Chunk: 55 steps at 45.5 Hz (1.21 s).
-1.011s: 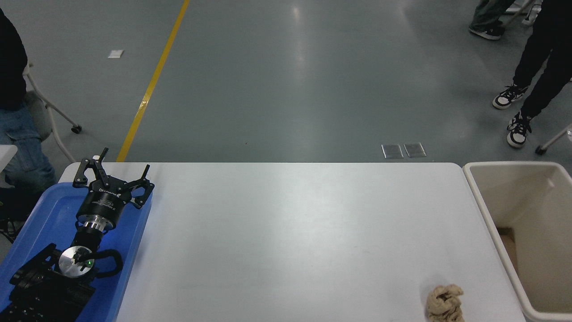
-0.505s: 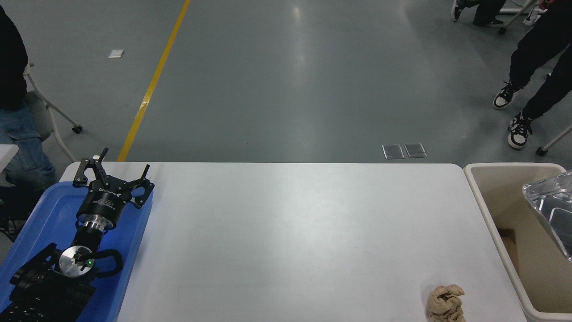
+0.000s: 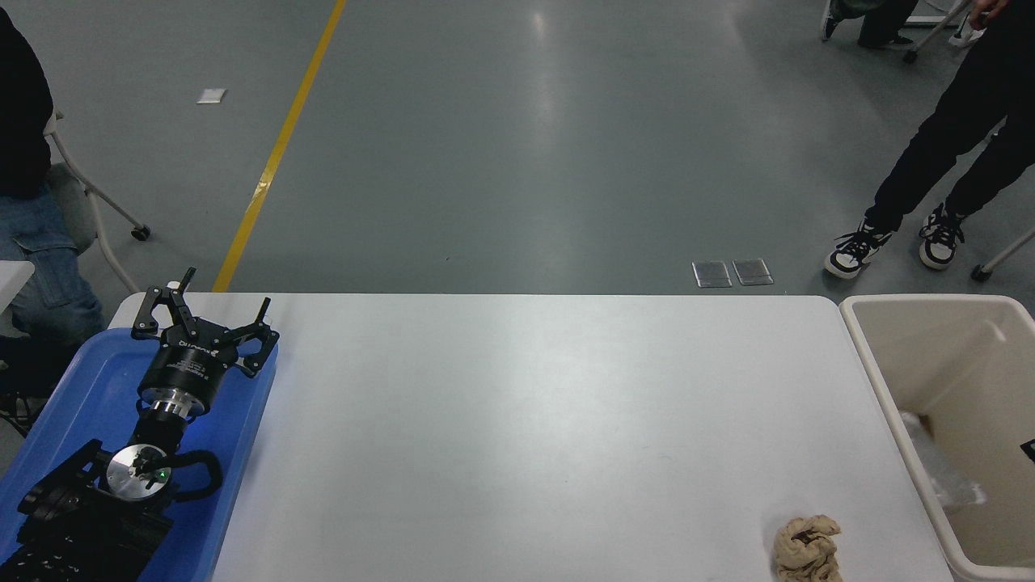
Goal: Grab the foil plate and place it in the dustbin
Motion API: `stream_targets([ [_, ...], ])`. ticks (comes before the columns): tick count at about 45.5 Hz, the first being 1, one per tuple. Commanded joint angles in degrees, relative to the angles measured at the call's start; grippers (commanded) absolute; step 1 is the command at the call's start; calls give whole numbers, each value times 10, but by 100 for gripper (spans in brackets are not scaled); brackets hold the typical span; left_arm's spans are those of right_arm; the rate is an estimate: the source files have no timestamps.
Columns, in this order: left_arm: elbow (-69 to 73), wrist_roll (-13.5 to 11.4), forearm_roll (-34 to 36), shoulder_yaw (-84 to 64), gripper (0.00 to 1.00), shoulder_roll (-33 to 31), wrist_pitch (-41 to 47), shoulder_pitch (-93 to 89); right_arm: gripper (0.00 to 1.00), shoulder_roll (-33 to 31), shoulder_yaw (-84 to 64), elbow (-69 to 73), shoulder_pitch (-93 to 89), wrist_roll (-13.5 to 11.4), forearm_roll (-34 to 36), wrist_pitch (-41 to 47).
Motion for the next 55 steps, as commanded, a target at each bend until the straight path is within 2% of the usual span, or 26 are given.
stream_targets([
  [1, 0, 0, 0, 1, 99, 0, 0, 0, 100, -38, -71, 58, 93, 2, -66, 7],
  [10, 0, 2, 0, 2, 99, 0, 0, -1, 100, -134, -141, 258, 300, 1, -176, 9],
  [15, 0, 2, 0, 2, 99, 0, 0, -1, 100, -144, -195, 348, 424, -1, -261, 30],
  [19, 0, 2, 0, 2, 99, 0, 0, -1, 100, -133, -259, 416, 521, 0, -277, 65],
  [26, 0, 2, 0, 2, 99, 0, 0, -1, 100, -86, -354, 552, 702, 1, -272, 129],
  [34, 0, 2, 0, 2, 99, 0, 0, 0, 100, -13, -378, 661, 844, 3, -245, 275],
  [47, 0, 1, 0, 1, 99, 0, 0, 1, 100, 94, -380, 744, 905, 4, -139, 470],
  [52, 0, 1, 0, 1, 99, 0, 0, 0, 100, 104, -381, 745, 911, 4, -134, 498],
  [55, 0, 1, 0, 1, 99, 0, 0, 1, 100, 133, -383, 742, 904, 3, -134, 495],
])
